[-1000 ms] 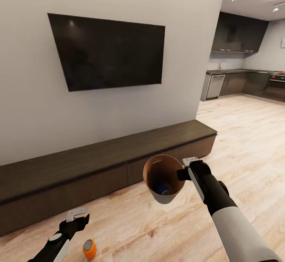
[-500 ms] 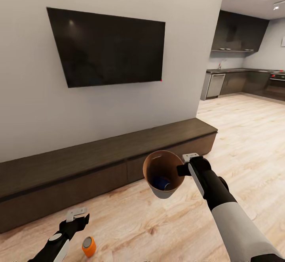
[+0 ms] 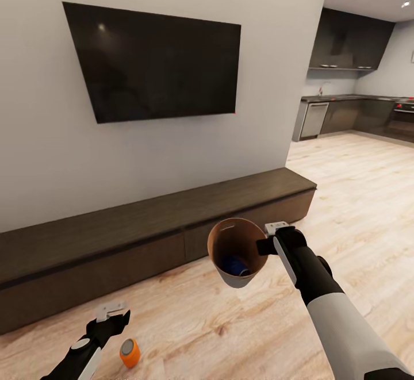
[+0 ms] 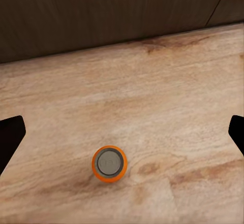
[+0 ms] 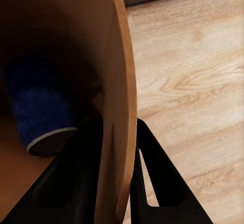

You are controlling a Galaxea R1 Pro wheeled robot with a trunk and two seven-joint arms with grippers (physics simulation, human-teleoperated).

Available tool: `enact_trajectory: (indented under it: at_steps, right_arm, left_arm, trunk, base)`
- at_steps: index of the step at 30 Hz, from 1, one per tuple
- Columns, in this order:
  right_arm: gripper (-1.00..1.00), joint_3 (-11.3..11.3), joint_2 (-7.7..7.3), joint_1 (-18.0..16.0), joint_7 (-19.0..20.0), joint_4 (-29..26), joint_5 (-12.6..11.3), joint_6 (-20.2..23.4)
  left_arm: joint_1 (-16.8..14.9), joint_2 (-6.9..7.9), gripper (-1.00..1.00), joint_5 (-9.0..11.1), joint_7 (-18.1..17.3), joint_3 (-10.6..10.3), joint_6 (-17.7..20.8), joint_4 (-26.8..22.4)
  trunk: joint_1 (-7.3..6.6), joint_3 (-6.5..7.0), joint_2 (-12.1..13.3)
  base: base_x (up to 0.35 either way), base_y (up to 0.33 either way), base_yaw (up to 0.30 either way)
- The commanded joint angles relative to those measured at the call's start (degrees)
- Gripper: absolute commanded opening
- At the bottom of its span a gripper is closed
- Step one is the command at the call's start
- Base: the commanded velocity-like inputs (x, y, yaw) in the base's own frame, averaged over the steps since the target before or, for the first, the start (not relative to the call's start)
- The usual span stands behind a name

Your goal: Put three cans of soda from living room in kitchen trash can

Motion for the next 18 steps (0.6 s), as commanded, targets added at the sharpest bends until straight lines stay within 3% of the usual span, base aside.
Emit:
enact_trajectory:
  at_steps: [1,5,12,18]
  right_arm:
    - [-1.00,0.0,0.01,0.0,0.2,0.0,-0.6,0.0]
    - [-1.00,0.0,0.01,0.0,0.2,0.0,-0.6,0.0]
    - [-1.00,0.0,0.01,0.0,0.2,0.0,-0.7,0.0]
    - [-1.00,0.0,0.01,0.0,0.2,0.0,-0.7,0.0]
  left_arm:
    - [0.0,0.00,1.00,0.0,0.0,0.0,0.0,0.0]
    - [0.0,0.00,1.00,0.0,-0.1,-0.1,0.0,0.0]
    - [0.0,0.00,1.00,0.0,-0.1,0.0,0.0,0.0]
    - [0.0,0.00,1.00,0.0,-0.1,0.0,0.0,0.0]
  trunk:
    - [-0.01,-0.08,0.0]
    - [-0.01,-0.43,0.0]
    - [-0.01,-0.64,0.0]
    - [-0.01,-0.69,0.0]
  base:
    - [0.000,0.000,0.000]
    - [0.091,0.000,0.000]
    - [0.244,0.000,0.000]
    - [0.079,0.000,0.000]
